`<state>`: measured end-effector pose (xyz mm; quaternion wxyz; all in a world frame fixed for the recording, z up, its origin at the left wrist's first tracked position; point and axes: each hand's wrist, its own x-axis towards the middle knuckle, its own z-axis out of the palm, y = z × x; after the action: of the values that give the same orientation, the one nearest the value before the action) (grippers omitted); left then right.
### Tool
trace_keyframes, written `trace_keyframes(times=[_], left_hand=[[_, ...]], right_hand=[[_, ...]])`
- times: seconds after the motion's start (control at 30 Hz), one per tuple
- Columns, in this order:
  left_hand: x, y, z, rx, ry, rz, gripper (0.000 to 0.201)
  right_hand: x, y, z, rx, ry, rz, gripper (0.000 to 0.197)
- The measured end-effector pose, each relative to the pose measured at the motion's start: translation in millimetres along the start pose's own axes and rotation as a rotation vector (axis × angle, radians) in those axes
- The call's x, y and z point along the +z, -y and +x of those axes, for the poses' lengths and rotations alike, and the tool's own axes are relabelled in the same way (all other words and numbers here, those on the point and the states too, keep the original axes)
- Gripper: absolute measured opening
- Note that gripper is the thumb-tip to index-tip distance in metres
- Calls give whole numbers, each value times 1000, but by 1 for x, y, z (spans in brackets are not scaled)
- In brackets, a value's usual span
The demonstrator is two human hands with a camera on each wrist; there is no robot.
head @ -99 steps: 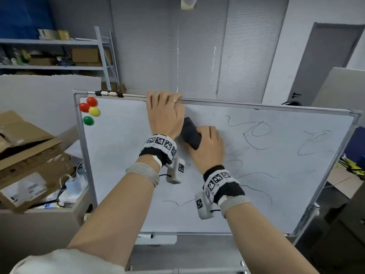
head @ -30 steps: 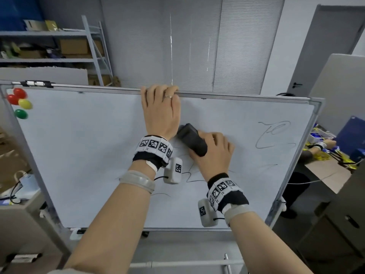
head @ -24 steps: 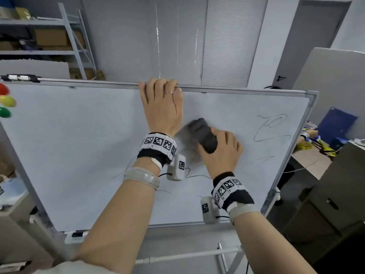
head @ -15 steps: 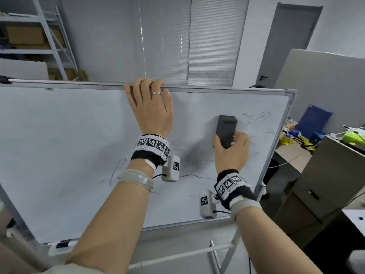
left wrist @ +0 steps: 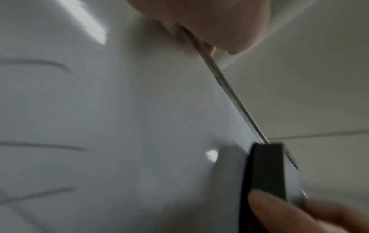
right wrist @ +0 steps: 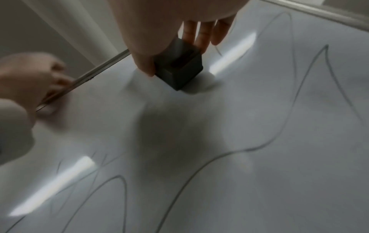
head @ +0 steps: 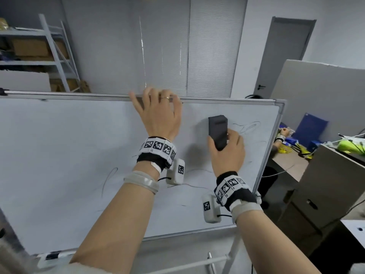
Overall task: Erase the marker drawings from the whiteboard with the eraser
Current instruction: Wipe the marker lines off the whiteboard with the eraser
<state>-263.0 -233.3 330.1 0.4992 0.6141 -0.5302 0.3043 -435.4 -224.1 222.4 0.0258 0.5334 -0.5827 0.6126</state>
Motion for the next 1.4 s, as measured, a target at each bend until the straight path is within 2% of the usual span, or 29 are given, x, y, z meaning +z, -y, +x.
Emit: trace_keyframes(times=[0.07, 0.1, 0.2, 0.33, 0.47, 0.6, 0.67, 0.73, 0.83, 0.9, 1.03, 1.1, 1.17, 1.23, 1.27, 1.33, 1.4], left_hand=[[9, -32, -5, 159, 109, -31, 35], [13, -46, -9, 204, 122, -52, 35], [26, -74, -20, 189, 63, -90, 32], [37, -84, -25, 139, -21, -107, 28], [43, -78, -24, 135, -68, -89, 26], [46, -73, -24, 155, -74, -29, 27], [48, -74, -24, 150, -75, 2, 27], [51, -76, -24, 135, -85, 9, 27], [57, -80, -25, 99, -96, 14, 25], [62, -84, -27, 79, -118, 19, 24], [66, -91, -31, 46, -157, 14, 21], [65, -90, -32, 36, -168, 19, 20], [64, -86, -32, 45, -161, 32, 21], [64, -82, -30, 59, -145, 47, 23], [65, -81, -29, 66, -140, 51, 24], [66, -81, -29, 73, -139, 55, 25], [68, -83, -30, 76, -141, 61, 25]], right_hand=[[-9, -11, 11, -30, -8, -2, 53], [-15, -17, 17, -13, -22, 3, 54], [-39, -44, 41, 91, -45, -38, 60], [-64, -77, 66, 197, -67, -15, 72], [-52, -70, 59, 52, -41, -34, 70], [-32, -44, 44, -238, 217, 68, 65], [-26, -41, 44, -364, 233, -19, 63], [-30, -51, 49, -315, 152, -19, 64], [-46, -83, 68, -62, -2, 0, 64], [-58, -102, 82, 73, -45, -18, 62], [-61, -109, 85, 98, -80, -16, 63], [-55, -105, 77, 62, -57, 88, 64], [-48, -100, 68, -25, 86, 175, 67], [-42, -92, 60, -172, 235, 139, 66], [-41, -90, 57, -249, 254, 92, 65], [-39, -91, 57, -308, 206, 25, 64], [-40, -102, 60, -250, 92, 8, 62]])
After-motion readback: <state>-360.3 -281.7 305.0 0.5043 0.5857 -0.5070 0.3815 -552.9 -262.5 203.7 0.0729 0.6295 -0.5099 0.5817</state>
